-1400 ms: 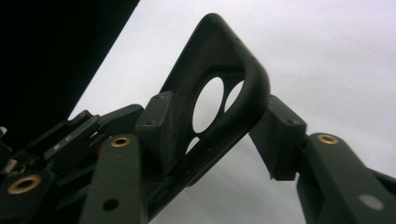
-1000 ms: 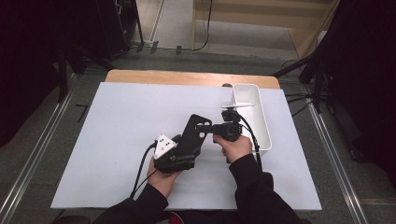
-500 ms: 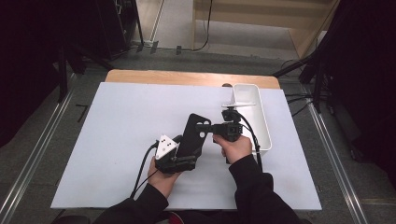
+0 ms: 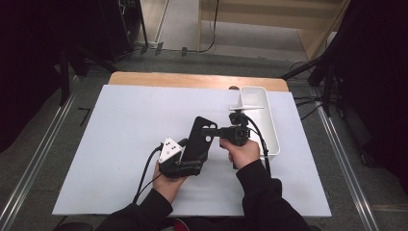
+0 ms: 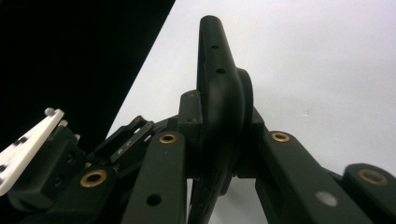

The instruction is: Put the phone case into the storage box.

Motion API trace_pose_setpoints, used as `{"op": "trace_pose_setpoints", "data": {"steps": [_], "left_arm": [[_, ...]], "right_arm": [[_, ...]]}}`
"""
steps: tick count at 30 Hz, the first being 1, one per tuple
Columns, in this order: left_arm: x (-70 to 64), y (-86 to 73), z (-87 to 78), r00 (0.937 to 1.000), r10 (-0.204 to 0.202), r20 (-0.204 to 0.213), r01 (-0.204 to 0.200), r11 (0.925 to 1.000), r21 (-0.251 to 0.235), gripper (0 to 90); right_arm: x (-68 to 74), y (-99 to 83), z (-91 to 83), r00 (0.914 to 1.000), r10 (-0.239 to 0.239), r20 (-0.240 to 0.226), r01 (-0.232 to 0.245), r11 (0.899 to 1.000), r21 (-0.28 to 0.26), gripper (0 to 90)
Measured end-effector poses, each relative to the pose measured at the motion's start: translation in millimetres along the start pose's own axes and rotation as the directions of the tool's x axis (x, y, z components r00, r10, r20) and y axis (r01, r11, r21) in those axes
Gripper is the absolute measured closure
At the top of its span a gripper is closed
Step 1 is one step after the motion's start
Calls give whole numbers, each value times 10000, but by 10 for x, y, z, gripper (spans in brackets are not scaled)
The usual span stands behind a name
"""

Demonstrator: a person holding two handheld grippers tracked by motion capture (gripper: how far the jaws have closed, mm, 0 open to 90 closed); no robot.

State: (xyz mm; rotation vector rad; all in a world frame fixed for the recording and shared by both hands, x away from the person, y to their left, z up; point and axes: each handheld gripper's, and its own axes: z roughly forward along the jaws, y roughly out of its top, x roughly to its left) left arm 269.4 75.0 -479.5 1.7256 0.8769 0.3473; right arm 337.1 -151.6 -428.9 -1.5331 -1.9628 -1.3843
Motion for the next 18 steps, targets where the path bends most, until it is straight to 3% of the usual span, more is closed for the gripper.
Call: {"op": "trace_pose_setpoints", "data": {"steps": [2,3,11,18], "left_arm": [[8,11,-14,9998,-57,185,59,9999,-95,109],[19,38,-14,9998,-30,196,29,10000,13,94],[108,151,-48,9982,-454,396,432,9976,537,76],[161,246,-64,9959,-610,672,536,9928,1070,77]], "right_arm": [[2,-1,0,10000,-57,33,57,10000,0,764],[4,-4,-6,9988,-325,353,325,9995,12,805],[-8,7,-61,9982,-379,466,386,9992,-137,807],[-12,20,-107,9968,-528,597,541,9983,-204,806]]}}
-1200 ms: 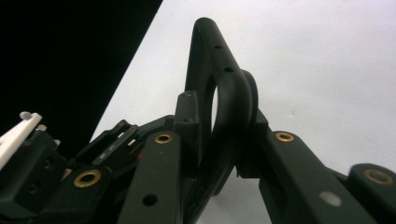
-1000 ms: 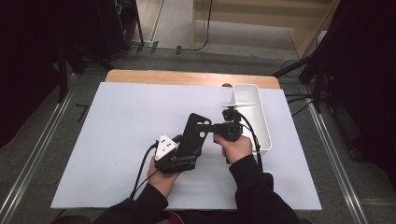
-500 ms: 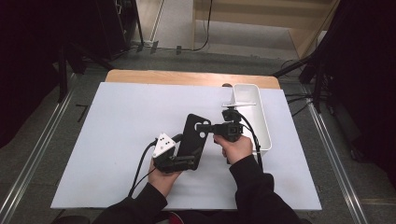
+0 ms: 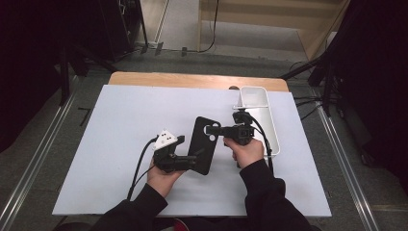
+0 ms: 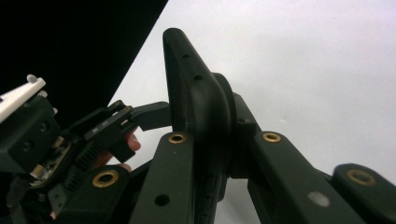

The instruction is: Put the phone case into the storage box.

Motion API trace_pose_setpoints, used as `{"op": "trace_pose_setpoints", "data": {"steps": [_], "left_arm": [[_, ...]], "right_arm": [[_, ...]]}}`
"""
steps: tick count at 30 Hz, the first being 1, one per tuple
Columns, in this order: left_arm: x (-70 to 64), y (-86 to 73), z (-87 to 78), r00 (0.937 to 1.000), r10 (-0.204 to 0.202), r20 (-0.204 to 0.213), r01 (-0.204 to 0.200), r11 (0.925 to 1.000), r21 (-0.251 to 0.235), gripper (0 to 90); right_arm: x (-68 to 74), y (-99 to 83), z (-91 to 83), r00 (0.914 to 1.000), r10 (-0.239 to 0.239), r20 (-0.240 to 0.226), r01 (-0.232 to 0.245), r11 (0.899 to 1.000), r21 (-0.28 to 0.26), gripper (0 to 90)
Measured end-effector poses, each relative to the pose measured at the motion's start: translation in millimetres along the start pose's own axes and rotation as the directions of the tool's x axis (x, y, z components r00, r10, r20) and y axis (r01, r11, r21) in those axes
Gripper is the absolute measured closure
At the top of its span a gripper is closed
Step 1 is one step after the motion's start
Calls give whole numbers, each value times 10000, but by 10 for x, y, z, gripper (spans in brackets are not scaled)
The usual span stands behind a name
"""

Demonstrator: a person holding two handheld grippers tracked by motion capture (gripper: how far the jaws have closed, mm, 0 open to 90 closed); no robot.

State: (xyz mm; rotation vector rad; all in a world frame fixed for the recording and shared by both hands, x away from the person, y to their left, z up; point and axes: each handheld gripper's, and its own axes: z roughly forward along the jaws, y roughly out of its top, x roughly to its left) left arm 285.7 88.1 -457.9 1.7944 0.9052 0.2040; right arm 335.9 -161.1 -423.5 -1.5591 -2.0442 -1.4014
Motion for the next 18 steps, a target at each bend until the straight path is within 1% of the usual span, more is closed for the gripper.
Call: {"op": "trace_pose_setpoints", "data": {"steps": [1,2,3,4,5,6,9,12,14,15,17,18], "left_arm": [[14,25,-3,9998,-148,148,145,9997,184,77],[28,39,-3,9998,-137,160,132,9995,302,77],[44,51,-4,9996,-130,261,118,9989,455,77],[44,51,-4,9996,-130,261,118,9989,455,76],[52,64,-3,9997,-201,172,190,9979,625,76],[81,79,-1,9996,-207,179,192,9966,805,77],[108,97,-6,9994,-300,174,283,9953,921,77],[171,139,-20,9984,-447,351,403,9922,1181,77],[190,151,-22,9973,-573,451,509,9900,1317,79],[190,151,-22,9973,-573,451,509,9900,1317,79],[214,170,-28,9956,-689,628,579,9850,1627,79],[214,170,-28,9956,-689,628,579,9850,1627,79]], "right_arm": [[-6,5,-16,10000,-81,56,81,9999,-95,806],[-5,8,-24,10000,-67,47,68,9999,-86,806],[-9,10,-36,9999,-103,65,104,9999,-111,806],[-5,13,-46,9999,-82,106,84,9999,-150,806],[-5,13,-46,9999,-82,106,84,9999,-150,806],[-3,18,-69,9997,-195,173,199,9996,-218,806],[3,23,-91,9994,-274,221,279,9993,-248,806],[17,31,-134,9974,-590,424,606,9974,-381,806],[23,32,-154,9971,-635,424,649,9973,-343,806],[23,32,-154,9971,-635,424,649,9973,-343,806],[23,31,-160,9961,-763,454,779,9963,-360,806],[23,31,-160,9961,-763,454,779,9963,-360,806]]}}
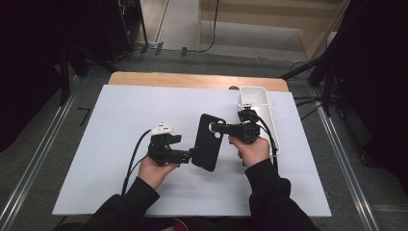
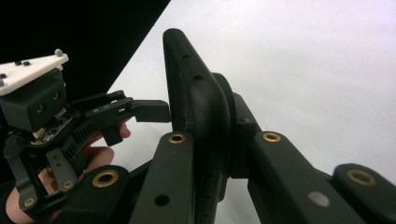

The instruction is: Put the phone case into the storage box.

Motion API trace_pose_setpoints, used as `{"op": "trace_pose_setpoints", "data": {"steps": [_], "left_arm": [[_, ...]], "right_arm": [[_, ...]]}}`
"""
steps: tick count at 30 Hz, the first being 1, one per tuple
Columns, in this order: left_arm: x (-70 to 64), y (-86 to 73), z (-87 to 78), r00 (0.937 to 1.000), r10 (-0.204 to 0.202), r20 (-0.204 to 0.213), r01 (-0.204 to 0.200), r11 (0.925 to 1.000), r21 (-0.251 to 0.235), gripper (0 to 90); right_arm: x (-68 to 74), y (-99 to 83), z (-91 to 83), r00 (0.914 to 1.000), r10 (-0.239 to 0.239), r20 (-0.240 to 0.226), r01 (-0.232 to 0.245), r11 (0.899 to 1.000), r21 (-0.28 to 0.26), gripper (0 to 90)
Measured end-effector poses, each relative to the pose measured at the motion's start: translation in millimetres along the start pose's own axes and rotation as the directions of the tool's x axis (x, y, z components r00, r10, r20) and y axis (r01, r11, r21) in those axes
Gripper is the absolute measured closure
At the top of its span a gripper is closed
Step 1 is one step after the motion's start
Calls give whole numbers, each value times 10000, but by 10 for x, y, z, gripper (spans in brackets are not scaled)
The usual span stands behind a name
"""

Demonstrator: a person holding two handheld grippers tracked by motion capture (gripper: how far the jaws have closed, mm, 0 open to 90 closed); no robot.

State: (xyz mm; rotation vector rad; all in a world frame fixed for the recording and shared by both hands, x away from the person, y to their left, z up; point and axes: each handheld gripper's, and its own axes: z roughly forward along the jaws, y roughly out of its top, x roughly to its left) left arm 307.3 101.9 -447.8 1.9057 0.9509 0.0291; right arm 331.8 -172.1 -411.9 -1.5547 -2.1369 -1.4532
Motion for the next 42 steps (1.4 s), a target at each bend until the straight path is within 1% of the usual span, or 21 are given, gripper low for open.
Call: {"op": "trace_pose_setpoints", "data": {"steps": [1,3,8,9,10,11,12,15,18,20,23,24,25,26,27,28,34,35,39,40,42], "left_arm": [[4,13,-2,10000,-48,-22,48,9998,177,79],[16,29,-13,9999,69,-79,-66,9996,274,80],[41,72,-46,10000,39,-84,-35,9988,494,79],[45,94,-62,10000,-9,-65,14,9975,706,80],[45,94,-62,10000,-9,-65,14,9975,706,80],[55,123,-89,9999,-86,111,75,9953,967,80],[55,123,-89,9999,-86,111,75,9953,967,80],[53,154,-116,10000,19,35,-23,9937,1116,140],[63,178,-147,9996,137,236,-165,9927,1193,154],[68,191,-156,9994,263,214,-288,9912,1293,167],[71,203,-165,9993,348,114,-360,9901,1358,233],[79,219,-172,9991,396,140,-413,9887,1443,233],[96,238,-177,9987,246,442,-313,9870,1576,234],[96,238,-177,9987,246,442,-313,9870,1576,234],[111,257,-186,9981,186,584,-282,9854,1677,240],[114,262,-193,9978,246,616,-347,9849,1693,262],[108,295,-244,9963,494,702,-610,9829,1736,265],[106,314,-265,9956,564,751,-690,9815,1787,265],[118,345,-302,9940,563,932,-722,9817,1764,265],[125,353,-311,9930,513,1061,-692,9824,1733,265],[137,368,-330,9917,497,1188,-694,9832,1686,265]], "right_arm": [[2,-1,-3,9999,-101,30,101,9999,26,806],[2,-1,-5,9997,-230,-3,230,9997,26,806],[8,0,-27,9991,-431,6,431,9991,36,805],[10,1,-38,9988,-489,20,489,9988,69,805],[10,1,-38,9988,-489,20,489,9988,69,805],[7,6,-43,9981,-613,5,613,9981,94,805],[7,6,-43,9981,-613,5,613,9981,94,805],[11,11,-34,9970,-769,27,768,9969,144,805],[20,10,-31,9956,-935,24,934,9954,216,805],[26,10,-30,9950,-1001,11,1000,9947,243,804],[28,9,-29,9938,-1109,-9,1109,9935,270,804],[29,7,-28,9932,-1163,22,1162,9929,270,804],[31,4,-26,9922,-1249,2,1249,9917,317,804],[31,4,-26,9922,-1249,2,1249,9917,317,804],[29,1,-24,9900,-1411,-60,1412,9895,318,804],[30,0,-26,9888,-1491,-83,1493,9883,316,804],[51,-7,-51,9836,-1800,-151,1803,9831,305,803],[58,-9,-58,9796,-2004,-162,2009,9791,323,803],[80,-15,-63,9748,-2217,-231,2224,9743,350,803],[96,-19,-60,9677,-2500,-319,2512,9672,385,803],[102,-20,-58,9649,-2601,-368,2616,9643,415,803]]}}
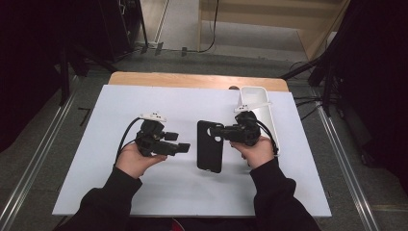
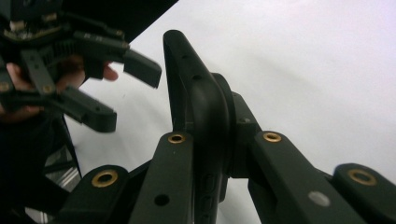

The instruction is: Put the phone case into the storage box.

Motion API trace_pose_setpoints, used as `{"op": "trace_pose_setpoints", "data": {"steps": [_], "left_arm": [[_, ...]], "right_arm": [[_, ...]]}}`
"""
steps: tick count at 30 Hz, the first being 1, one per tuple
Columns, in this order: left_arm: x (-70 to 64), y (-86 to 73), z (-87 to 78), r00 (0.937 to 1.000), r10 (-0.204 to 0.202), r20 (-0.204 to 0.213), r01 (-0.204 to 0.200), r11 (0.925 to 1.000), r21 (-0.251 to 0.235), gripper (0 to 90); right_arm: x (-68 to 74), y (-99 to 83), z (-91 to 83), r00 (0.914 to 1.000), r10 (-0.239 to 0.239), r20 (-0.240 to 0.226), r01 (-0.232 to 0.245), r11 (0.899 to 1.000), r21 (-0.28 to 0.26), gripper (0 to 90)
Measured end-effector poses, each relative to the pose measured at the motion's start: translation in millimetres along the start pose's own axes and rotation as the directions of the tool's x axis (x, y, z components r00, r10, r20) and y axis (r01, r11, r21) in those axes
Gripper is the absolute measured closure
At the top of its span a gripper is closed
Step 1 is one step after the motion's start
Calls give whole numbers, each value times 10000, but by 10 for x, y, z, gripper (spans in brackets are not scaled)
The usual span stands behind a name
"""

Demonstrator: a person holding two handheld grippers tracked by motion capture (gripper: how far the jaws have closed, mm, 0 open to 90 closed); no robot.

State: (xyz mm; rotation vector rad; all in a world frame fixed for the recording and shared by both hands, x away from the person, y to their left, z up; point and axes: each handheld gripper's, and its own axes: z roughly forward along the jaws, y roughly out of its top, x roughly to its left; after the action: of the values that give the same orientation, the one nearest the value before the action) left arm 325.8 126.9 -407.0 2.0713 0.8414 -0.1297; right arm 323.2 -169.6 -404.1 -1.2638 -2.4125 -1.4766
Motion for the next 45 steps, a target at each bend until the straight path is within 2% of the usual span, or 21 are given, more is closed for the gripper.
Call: {"op": "trace_pose_setpoints", "data": {"steps": [1,4,5,7,11,15,18,19,21,27,30,33,39,40,41,44,45], "left_arm": [[10,10,-19,9999,50,110,-50,10000,5,265],[25,27,-63,9993,116,358,-110,9998,-166,265],[36,38,-82,9980,166,605,-158,9998,-136,265],[35,43,-93,9972,229,709,-218,9996,-172,265],[15,68,-132,9937,568,969,-561,9984,-100,266],[-12,87,-164,9906,845,1075,-839,9964,-102,284],[-45,104,-187,9858,1143,1231,-1116,9933,-286,283],[-64,111,-192,9810,1348,1393,-1322,9908,-280,283],[-87,111,-181,9775,1483,1499,-1474,9889,-177,283],[-103,108,-158,9728,1574,1702,-1593,9872,-29,284],[-106,109,-166,9715,1582,1767,-1585,9873,-126,285],[-106,113,-171,9690,1651,1837,-1650,9862,-161,284],[-122,107,-153,9653,1606,2058,-1629,9866,-61,319],[-129,104,-142,9658,1462,2142,-1514,9884,80,378],[-129,104,-142,9658,1462,2142,-1514,9884,80,414],[-129,102,-135,9645,1367,2258,-1459,9890,247,498],[-119,100,-131,9599,1376,2443,-1501,9881,334,521]], "right_arm": [[12,0,7,9997,-223,-83,224,9997,69,803],[18,2,9,9992,-345,-182,347,9993,122,803],[28,6,11,9983,-436,-398,444,9989,173,803],[33,7,9,9980,-434,-449,443,9988,205,803],[72,15,2,9936,-924,-650,942,9952,249,802],[85,13,0,9898,-1084,-923,1108,9936,219,802],[104,9,6,9866,-1213,-1094,1253,9917,297,802],[119,9,16,9836,-1242,-1312,1307,9905,421,801],[134,11,30,9800,-1249,-1549,1349,9893,559,802],[207,8,79,9671,-1704,-1890,1877,9791,779,801],[218,5,94,9641,-1739,-2007,1942,9772,859,802],[215,-8,128,9554,-1809,-2334,2065,9743,899,801],[218,-28,170,9489,-1844,-2560,2167,9707,1037,801],[221,-32,181,9450,-1816,-2721,2171,9703,1064,801],[221,-32,181,9450,-1816,-2721,2171,9703,1064,801],[242,-38,196,9377,-1922,-2895,2321,9664,1103,801],[245,-38,199,9363,-1935,-2931,2351,9653,1138,801]]}}
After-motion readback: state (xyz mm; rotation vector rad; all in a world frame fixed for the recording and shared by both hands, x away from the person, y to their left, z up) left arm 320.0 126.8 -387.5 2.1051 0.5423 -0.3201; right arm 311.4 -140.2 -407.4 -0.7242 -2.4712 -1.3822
